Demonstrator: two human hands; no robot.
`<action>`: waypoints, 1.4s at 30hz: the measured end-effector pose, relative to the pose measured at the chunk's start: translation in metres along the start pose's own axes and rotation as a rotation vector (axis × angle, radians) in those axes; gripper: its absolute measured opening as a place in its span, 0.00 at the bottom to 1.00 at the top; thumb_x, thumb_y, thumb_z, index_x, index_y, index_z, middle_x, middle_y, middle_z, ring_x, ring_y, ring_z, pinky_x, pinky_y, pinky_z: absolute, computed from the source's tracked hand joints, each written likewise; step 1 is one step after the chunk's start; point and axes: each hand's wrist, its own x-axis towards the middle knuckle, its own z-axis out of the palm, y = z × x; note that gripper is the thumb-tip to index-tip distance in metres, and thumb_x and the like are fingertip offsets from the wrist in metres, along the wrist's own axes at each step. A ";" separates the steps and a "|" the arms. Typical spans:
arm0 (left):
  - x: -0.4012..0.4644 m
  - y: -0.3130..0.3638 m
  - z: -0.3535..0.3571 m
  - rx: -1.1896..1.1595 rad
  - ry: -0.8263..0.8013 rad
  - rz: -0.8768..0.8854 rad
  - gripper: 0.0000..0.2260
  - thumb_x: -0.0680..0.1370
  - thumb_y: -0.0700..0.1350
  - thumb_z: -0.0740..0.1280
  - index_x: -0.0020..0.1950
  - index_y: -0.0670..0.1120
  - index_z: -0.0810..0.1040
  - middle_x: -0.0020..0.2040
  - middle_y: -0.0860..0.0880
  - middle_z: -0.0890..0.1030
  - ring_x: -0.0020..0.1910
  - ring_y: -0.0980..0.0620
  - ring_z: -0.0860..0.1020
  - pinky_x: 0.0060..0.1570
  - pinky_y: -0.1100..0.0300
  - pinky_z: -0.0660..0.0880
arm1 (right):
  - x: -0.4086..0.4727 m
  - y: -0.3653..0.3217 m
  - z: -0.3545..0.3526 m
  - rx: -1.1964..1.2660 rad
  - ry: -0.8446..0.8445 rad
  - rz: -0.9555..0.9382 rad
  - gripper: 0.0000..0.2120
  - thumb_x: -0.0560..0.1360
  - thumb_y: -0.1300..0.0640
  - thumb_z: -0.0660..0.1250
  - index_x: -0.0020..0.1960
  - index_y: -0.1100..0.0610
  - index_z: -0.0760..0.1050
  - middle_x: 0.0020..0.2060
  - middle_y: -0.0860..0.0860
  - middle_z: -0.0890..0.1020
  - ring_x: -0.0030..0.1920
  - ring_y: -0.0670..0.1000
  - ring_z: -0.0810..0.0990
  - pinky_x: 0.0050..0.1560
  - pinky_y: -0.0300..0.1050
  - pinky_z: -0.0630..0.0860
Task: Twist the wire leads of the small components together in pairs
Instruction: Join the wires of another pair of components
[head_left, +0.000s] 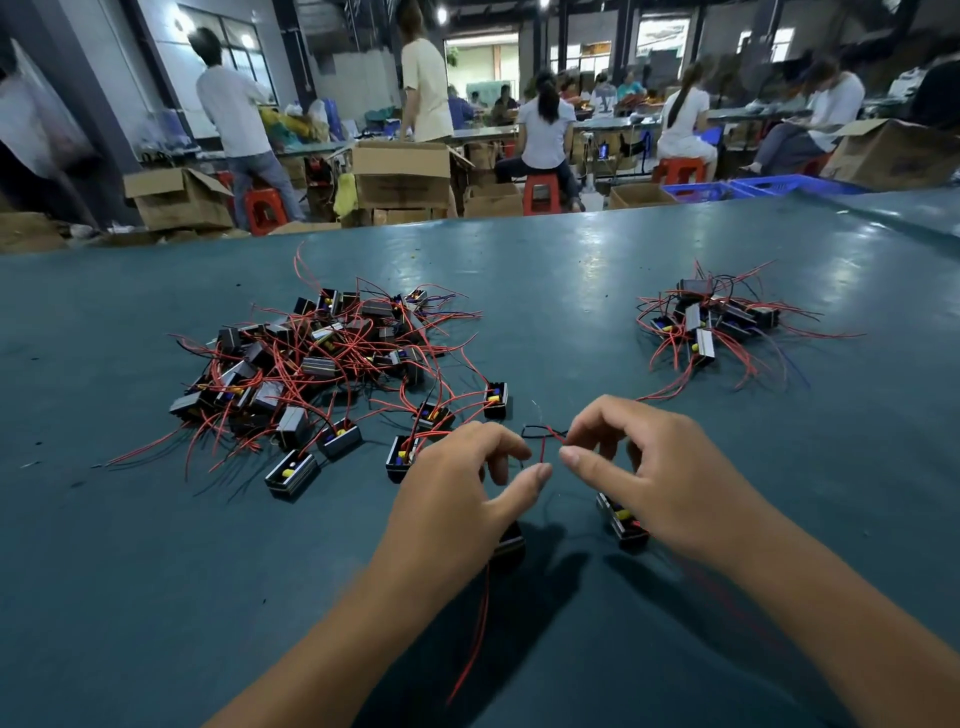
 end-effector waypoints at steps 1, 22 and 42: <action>0.000 0.001 0.003 0.021 0.010 -0.001 0.06 0.76 0.54 0.73 0.47 0.53 0.81 0.38 0.57 0.76 0.37 0.60 0.73 0.38 0.61 0.69 | 0.000 -0.001 0.003 -0.004 0.001 -0.009 0.05 0.75 0.56 0.72 0.42 0.54 0.78 0.34 0.43 0.78 0.37 0.39 0.75 0.39 0.27 0.67; 0.003 -0.013 -0.032 0.334 -0.582 -0.263 0.19 0.68 0.65 0.72 0.48 0.54 0.73 0.47 0.57 0.77 0.46 0.57 0.76 0.49 0.57 0.76 | -0.005 0.014 0.000 -0.560 -0.374 0.496 0.24 0.67 0.29 0.65 0.49 0.46 0.66 0.42 0.44 0.78 0.44 0.50 0.79 0.44 0.48 0.76; 0.000 0.001 0.003 -0.628 -0.206 -0.411 0.25 0.64 0.49 0.79 0.48 0.32 0.75 0.39 0.40 0.81 0.33 0.49 0.79 0.35 0.59 0.78 | -0.006 -0.002 0.026 0.272 -0.130 0.423 0.13 0.75 0.41 0.66 0.43 0.51 0.77 0.37 0.47 0.84 0.39 0.49 0.83 0.47 0.55 0.82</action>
